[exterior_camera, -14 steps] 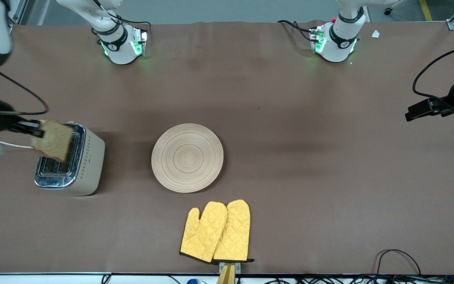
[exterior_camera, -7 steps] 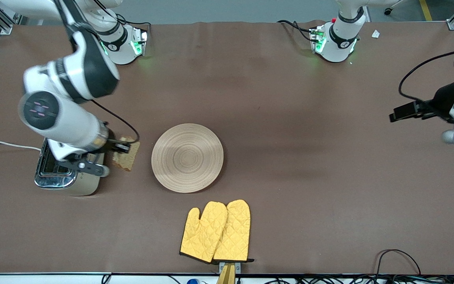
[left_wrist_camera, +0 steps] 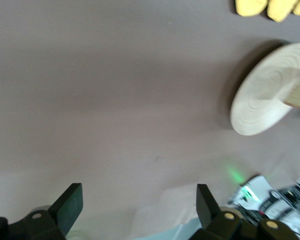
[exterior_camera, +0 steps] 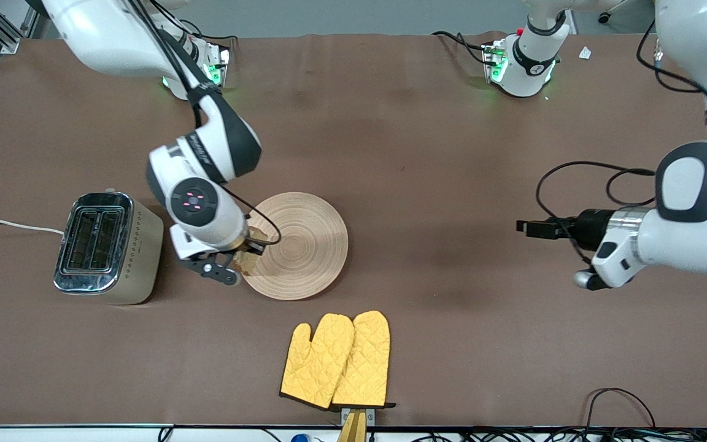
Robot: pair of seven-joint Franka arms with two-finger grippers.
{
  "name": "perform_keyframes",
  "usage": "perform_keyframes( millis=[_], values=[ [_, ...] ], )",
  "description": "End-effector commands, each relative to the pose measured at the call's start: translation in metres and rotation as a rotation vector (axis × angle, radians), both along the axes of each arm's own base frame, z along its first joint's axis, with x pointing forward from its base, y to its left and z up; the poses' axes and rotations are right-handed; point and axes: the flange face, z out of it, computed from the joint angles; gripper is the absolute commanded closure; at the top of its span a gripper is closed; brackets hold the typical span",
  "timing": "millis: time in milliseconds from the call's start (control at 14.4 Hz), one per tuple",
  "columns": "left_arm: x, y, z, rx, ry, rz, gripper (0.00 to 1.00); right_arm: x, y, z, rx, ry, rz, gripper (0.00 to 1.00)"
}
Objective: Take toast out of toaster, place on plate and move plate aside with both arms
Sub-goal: 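Carry the toast over the plate and release it while the left gripper approaches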
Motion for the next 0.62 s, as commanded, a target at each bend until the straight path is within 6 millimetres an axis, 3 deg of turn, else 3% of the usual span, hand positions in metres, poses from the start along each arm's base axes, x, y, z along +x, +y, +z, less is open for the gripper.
perform_keyframes(
  millis=[0, 139, 347, 416, 555],
  values=[
    [0.007, -0.022, -0.023, -0.128, 0.038, 0.005, 0.00, -0.004, 0.032, -0.018, 0.003, -0.058, -0.086, 0.84],
    [0.006, -0.045, -0.036, -0.191, 0.062, 0.011, 0.00, -0.005, 0.051, -0.023, 0.047, -0.110, -0.152, 0.71],
    [0.008, -0.076, -0.051, -0.188, -0.005, 0.028, 0.00, -0.004, 0.061, -0.018, 0.091, -0.149, -0.167, 0.06],
    [0.004, -0.095, -0.059, -0.210, -0.023, 0.039, 0.00, -0.002, 0.060, -0.013, 0.098, -0.152, -0.162, 0.00],
    [-0.004, -0.116, -0.074, -0.245, -0.055, 0.112, 0.00, 0.001, 0.062, 0.003, 0.111, -0.174, -0.143, 0.00]
  ],
)
